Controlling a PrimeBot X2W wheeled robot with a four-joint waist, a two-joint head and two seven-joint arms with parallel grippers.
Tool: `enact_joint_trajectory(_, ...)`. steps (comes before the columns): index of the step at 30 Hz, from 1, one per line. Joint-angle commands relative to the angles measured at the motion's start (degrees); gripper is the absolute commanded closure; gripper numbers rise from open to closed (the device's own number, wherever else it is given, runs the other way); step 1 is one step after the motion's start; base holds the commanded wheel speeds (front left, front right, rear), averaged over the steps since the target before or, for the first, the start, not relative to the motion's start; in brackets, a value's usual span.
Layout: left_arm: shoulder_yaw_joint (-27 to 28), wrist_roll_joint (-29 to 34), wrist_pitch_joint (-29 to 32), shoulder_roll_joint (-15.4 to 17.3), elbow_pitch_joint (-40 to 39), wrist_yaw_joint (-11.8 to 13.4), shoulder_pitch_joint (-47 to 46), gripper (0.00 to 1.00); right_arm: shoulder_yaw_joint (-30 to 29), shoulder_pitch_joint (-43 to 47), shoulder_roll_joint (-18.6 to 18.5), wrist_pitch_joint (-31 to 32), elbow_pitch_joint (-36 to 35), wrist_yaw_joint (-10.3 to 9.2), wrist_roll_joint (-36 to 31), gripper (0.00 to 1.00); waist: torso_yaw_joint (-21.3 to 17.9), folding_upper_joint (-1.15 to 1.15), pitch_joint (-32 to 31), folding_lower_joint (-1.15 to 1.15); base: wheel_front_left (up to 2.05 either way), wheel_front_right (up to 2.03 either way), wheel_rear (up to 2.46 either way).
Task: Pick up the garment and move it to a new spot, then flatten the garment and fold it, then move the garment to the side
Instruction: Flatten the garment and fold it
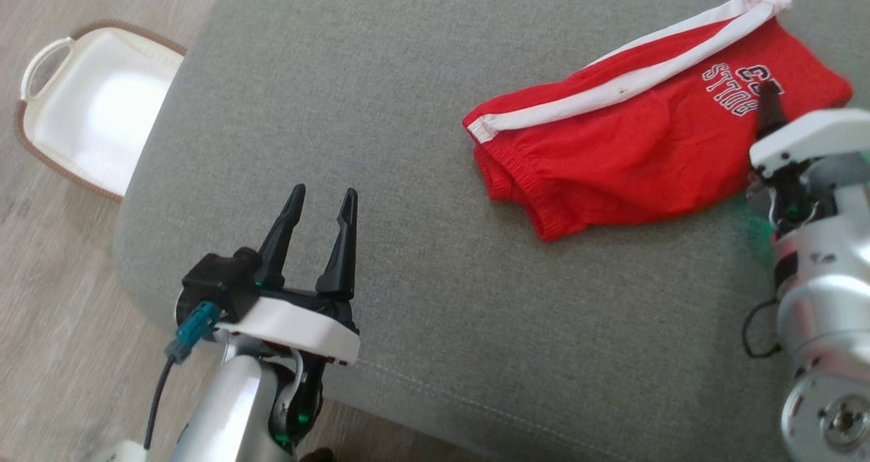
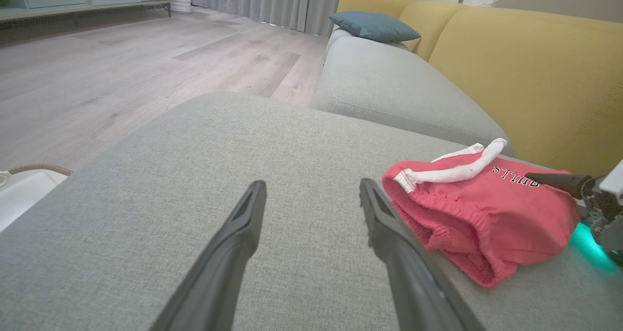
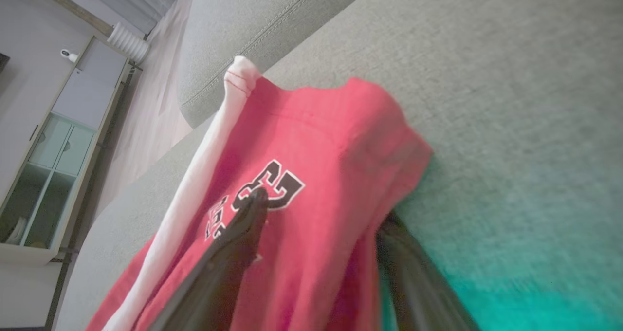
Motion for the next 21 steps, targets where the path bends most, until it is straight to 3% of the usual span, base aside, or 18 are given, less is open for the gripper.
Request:
enact_joint_trajectory(1, 1.4, -0.2, -0.7, 0.4, -2.1, 0.4, -1.5, 0.00, 0.5, 0.2, 1.5, 1.2, 1.6, 0.22, -0.8, 0.00, 0.3, 0.00, 0.5, 0.00, 0.00, 0.00, 0.00)
enact_joint_trajectory(7, 1.0, -0.8, -0.7, 0.4, -2.1, 0.5, -2.3, 0.00, -2.7, -3.2, 1.1, 1.7, 3.6, 0.22, -5.8, 0.00, 0.8, 0.00, 2.0, 0.00, 0.00, 0.00, 0.00)
enact_joint_trajectory(9, 0.9, -0.9, -0.7, 0.4, -2.1, 0.6, -2.4, 0.00, -3.6, -4.3, 1.2, 1.8, 3.9, 0.22, -6.6, 0.85, 0.7, 0.00, 2.2, 0.00, 0.00, 0.00, 0.00)
enact_joint_trajectory(10, 0.9, -0.9, -0.7, 0.4, -2.0, 0.7, -2.5, 0.00, -4.0, -4.7, 1.2, 1.5, 3.9, 0.22, -6.8, 1.00, 0.6, 0.00, 2.2, 0.00, 0.00, 0.00, 0.00)
enact_joint_trajectory(21, 2.1, 0.2, -0.7, 0.4, -1.1, 0.4, -2.2, 0.00, -2.6, -3.8, 2.3, -4.3, 3.0, 0.22, -2.4, 1.00, -3.3, 0.00, -1.0, 0.00, 0.00, 0.00, 0.00)
